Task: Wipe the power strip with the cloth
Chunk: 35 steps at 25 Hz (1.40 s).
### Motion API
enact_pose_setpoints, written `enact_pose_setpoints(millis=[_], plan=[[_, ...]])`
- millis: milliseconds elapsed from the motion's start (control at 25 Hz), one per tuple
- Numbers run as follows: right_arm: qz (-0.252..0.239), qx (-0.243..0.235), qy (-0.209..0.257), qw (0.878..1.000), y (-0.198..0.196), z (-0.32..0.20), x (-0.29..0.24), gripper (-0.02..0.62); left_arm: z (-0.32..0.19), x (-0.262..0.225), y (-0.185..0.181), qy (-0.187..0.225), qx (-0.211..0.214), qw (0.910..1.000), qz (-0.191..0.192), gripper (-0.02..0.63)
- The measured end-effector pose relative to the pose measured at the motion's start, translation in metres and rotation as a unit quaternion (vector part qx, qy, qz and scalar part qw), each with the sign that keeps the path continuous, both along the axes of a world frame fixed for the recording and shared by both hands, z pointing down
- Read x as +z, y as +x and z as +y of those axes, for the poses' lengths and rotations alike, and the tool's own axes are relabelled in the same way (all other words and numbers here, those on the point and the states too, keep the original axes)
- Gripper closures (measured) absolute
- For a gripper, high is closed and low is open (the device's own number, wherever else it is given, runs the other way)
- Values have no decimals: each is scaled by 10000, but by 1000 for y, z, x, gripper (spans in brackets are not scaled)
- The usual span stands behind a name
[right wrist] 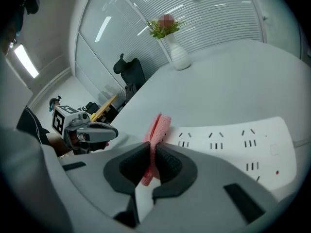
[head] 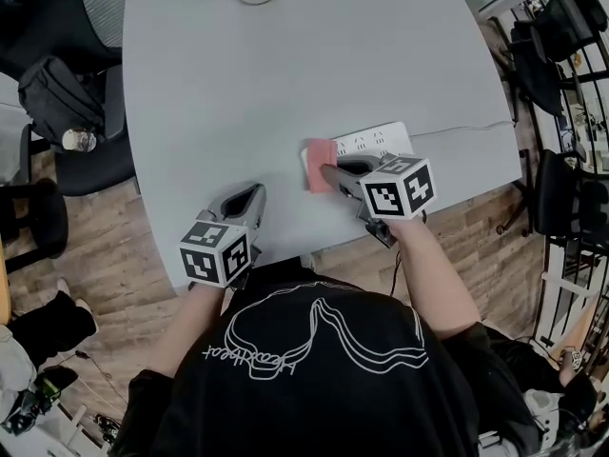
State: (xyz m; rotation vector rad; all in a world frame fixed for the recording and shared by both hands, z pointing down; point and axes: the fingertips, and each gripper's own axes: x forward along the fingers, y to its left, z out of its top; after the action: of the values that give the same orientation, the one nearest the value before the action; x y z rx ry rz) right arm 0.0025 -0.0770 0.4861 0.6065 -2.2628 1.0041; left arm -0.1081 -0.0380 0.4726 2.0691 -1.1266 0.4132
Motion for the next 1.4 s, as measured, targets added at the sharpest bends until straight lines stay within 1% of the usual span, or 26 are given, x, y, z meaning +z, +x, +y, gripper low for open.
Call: enact_pose_setpoints(millis=[280, 680, 1400], plan=[[71, 163, 23, 9998, 16, -6, -1, 558, 1, 0, 7, -11, 39, 10000, -2, 591], [306, 367, 189, 9987, 50, -17, -2, 557, -5, -4, 20, 8, 168, 9998, -42, 591], [551, 1083, 263, 9922, 118, -42, -1, 555, -12, -4, 32, -13, 302, 9995, -83, 591]])
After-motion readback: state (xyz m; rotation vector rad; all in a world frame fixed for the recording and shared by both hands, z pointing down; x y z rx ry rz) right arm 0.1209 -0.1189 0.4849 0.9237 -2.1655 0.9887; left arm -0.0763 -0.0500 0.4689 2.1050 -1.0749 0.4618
